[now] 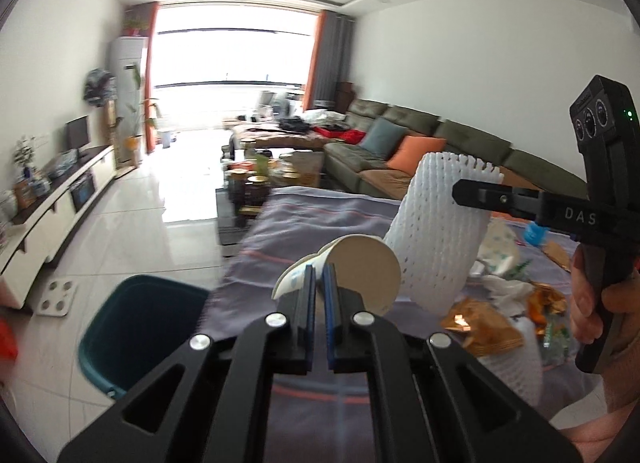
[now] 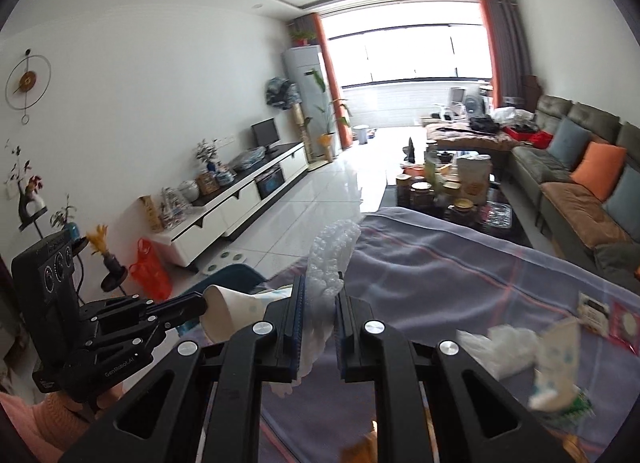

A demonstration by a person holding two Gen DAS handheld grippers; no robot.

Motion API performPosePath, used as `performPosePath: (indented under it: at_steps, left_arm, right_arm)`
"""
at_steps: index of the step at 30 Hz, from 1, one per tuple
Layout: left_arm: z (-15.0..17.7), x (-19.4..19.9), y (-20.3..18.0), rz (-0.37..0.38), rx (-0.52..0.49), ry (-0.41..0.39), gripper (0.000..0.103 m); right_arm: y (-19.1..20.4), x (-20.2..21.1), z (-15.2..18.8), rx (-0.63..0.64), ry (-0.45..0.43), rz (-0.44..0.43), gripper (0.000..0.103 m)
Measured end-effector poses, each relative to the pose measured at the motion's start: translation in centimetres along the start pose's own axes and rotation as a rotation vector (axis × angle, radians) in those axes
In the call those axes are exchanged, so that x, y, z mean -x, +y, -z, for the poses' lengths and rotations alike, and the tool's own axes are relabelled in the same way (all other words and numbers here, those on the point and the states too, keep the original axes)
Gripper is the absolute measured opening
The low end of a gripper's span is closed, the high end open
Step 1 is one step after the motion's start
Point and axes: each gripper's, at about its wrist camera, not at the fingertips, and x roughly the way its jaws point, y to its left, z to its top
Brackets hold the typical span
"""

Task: Collect trash
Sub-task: 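Carry the cup and foam net to the teal bin and release both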

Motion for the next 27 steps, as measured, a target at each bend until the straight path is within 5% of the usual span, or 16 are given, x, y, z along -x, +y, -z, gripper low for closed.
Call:
performPosePath:
  at_steps: [15, 27]
  left_arm:
    - [1.6, 0.8, 14.7, -0.286, 0.143, 0.033, 0.006]
    - [4.0, -4.5, 19.4, -0.38, 0.221, 0.156, 0.006]
  right_arm:
    - [8.7, -14.8, -1.9, -0.016, 0.166, -0.167, 0.013]
    - [10.4, -24.6, 0.8, -0.039, 0.357, -0.103, 0.015]
